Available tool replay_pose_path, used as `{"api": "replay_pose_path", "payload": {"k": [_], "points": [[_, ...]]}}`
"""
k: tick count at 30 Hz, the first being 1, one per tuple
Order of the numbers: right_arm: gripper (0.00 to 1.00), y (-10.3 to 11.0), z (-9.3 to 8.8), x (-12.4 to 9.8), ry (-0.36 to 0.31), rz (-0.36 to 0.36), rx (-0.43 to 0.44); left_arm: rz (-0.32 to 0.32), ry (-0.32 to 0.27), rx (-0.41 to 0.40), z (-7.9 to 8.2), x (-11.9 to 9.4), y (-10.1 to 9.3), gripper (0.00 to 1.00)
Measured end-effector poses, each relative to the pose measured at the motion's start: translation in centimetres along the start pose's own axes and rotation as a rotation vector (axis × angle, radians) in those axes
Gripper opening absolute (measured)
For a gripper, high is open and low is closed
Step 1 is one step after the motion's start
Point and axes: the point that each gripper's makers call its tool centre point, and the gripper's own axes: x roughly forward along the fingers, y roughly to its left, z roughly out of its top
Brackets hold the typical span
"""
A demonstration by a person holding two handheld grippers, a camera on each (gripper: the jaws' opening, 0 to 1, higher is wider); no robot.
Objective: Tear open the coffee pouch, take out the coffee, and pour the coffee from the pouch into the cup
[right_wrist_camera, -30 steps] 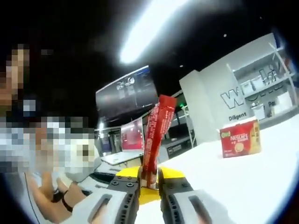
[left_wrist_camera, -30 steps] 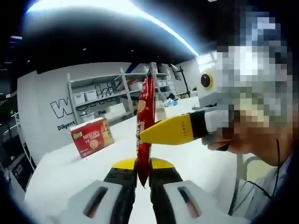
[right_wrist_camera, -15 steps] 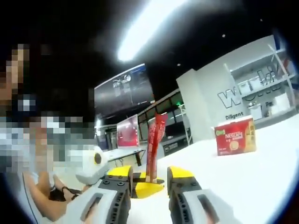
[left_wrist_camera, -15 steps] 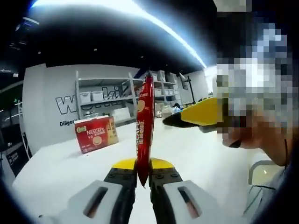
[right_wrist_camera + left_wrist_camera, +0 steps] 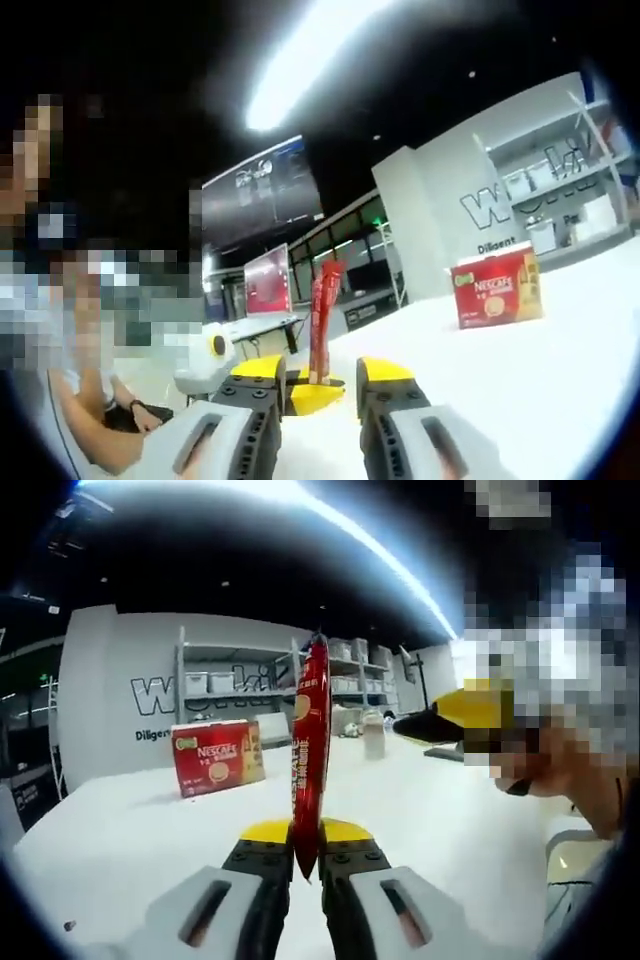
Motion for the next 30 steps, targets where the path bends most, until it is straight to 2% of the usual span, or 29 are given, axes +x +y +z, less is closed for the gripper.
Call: {"api": "replay_pose_path", "payload": {"k": [7,12,15,18,22,30], "points": [[0.29,-1.2,-0.1,-0.8,-0.012,-0.034,-0.005,0.001,0.002,0.026,0.2,0.2,-0.8,0.12],[0.29,-1.8,0.5,-1.0,-0.019,-0.047,-0.018,-0.008,-0.017,0.028,1.9,-0.4,-0.8,0.12],[0.29,-2.0,0.8,-1.0,-0.021,-0.05,-0.023,-0.003,-0.001,0.07,2.3,-0.3,-0.3,0.12],[0.29,-2.1,1.4,-1.1,-0.035,-0.054,-0.026,-0.004,0.0,0.077,2.7,-0.1,0.4,0.12],[0.29,-2.0,1.8,-1.4,-0.045,-0.06,-0.038,0.005,0.028,0.124,2.1,0.1,1.4,0.12],[0.28,-2.3,1.7,-1.5,-0.044,-0.065,-0.038,0.021,0.049,0.092,0.2,0.3,1.8,0.12]]}}
